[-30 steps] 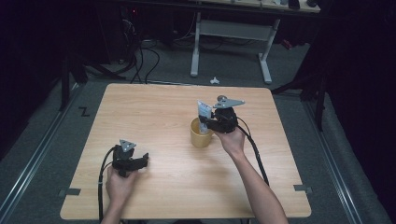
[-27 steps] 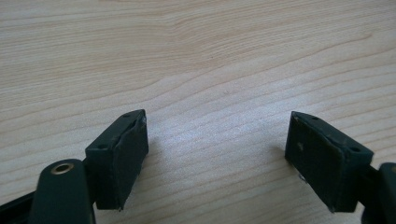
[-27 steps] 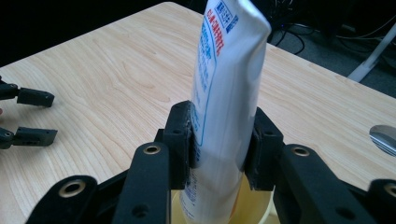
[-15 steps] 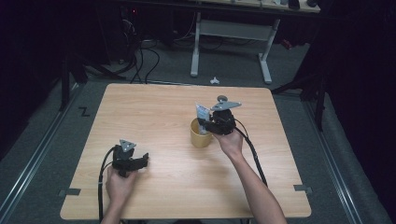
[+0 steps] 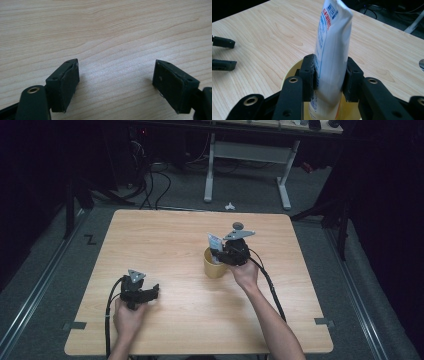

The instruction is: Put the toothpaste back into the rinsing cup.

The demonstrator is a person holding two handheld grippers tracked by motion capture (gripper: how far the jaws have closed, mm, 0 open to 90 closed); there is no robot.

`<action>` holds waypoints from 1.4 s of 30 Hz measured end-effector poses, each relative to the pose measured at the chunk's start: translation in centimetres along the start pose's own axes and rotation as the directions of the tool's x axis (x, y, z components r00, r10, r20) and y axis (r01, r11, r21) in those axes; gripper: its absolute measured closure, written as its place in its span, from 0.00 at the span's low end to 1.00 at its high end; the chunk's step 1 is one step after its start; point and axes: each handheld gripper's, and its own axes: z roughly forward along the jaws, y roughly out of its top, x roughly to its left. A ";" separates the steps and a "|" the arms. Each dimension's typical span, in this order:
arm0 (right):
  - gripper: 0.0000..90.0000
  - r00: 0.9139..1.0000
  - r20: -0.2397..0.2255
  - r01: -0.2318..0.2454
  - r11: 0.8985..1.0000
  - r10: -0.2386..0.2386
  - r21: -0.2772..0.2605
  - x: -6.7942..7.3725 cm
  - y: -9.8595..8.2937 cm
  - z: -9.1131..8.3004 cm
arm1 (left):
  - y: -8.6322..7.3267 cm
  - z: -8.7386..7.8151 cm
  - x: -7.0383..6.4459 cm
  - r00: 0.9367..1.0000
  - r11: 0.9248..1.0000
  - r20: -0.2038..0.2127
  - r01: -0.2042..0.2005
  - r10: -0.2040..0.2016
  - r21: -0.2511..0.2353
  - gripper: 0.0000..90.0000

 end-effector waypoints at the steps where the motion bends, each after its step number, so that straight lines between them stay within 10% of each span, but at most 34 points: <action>1: 0.74 1.000 0.000 0.000 1.000 0.000 0.000 0.0 0.0 0.0 | 0.0 0.0 0.0 1.000 1.000 0.000 0.000 0.000 0.000 0.24; 42: 0.70 1.000 -0.008 0.010 0.999 -0.009 0.031 -0.4 -1.8 -0.5 | 0.0 0.0 0.0 1.000 1.000 -0.001 0.000 0.000 0.000 0.24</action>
